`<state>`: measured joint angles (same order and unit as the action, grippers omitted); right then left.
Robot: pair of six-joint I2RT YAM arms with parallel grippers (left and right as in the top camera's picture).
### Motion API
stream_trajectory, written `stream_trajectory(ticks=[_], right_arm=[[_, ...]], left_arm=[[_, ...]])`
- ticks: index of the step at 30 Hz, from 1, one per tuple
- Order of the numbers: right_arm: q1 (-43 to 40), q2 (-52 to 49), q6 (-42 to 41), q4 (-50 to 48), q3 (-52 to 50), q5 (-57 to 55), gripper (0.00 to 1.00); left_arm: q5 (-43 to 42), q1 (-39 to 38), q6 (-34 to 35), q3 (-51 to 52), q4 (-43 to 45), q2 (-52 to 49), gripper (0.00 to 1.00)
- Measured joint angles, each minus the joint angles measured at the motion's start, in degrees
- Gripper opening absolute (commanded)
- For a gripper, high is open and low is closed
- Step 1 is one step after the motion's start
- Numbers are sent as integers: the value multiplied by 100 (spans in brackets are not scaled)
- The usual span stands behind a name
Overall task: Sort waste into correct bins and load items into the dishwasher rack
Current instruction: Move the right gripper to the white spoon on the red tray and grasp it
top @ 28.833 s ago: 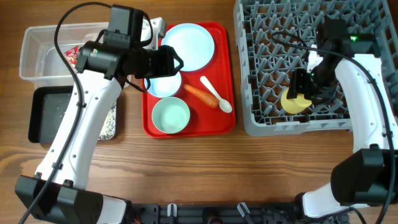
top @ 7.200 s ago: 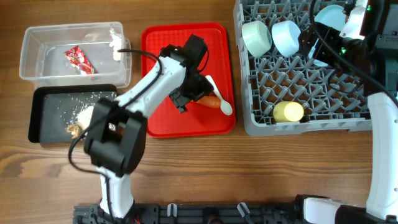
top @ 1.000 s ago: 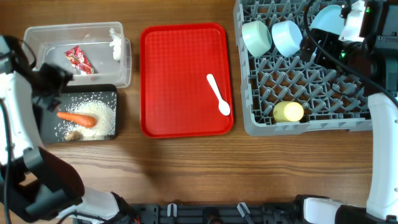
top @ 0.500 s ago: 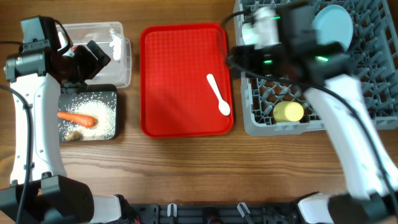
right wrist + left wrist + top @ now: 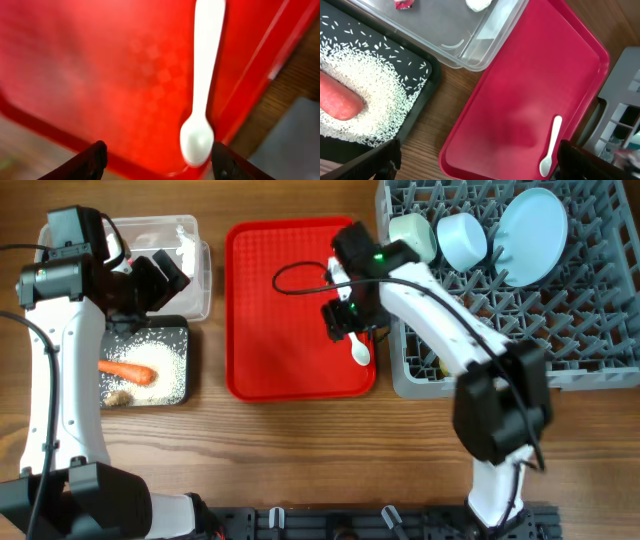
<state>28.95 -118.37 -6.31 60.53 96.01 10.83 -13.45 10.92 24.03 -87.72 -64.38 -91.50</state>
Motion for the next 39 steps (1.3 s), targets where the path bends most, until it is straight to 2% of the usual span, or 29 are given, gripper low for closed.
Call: stream_trajectory(ticks=[11,18,21,23,32,33,39], right_arm=[[0,-393,192,-575,-44,-448,65],[0,-459,337,-1342,-734,-566,62],[0,-431,413,-1718,-868,-603,54],[0,-382,468,-1906,-979,-643,42],[-39,-339,577,-1969,-1080,-704,8],[-37,-339,568,-1952,-1080,-682,5],[-22,-278,579,-1635,-1062,-529,4]], left_arm=[[2,0,-2,0,-37,0,100],[-13,0,-2,0,-55,0,100],[-98,0,-2,0,-57,0,100],[-133,0,0,0,-59,0,100],[-155,0,0,0,-57,0,100],[-157,0,0,0,-57,0,100],[-168,0,0,0,-57,0,100]])
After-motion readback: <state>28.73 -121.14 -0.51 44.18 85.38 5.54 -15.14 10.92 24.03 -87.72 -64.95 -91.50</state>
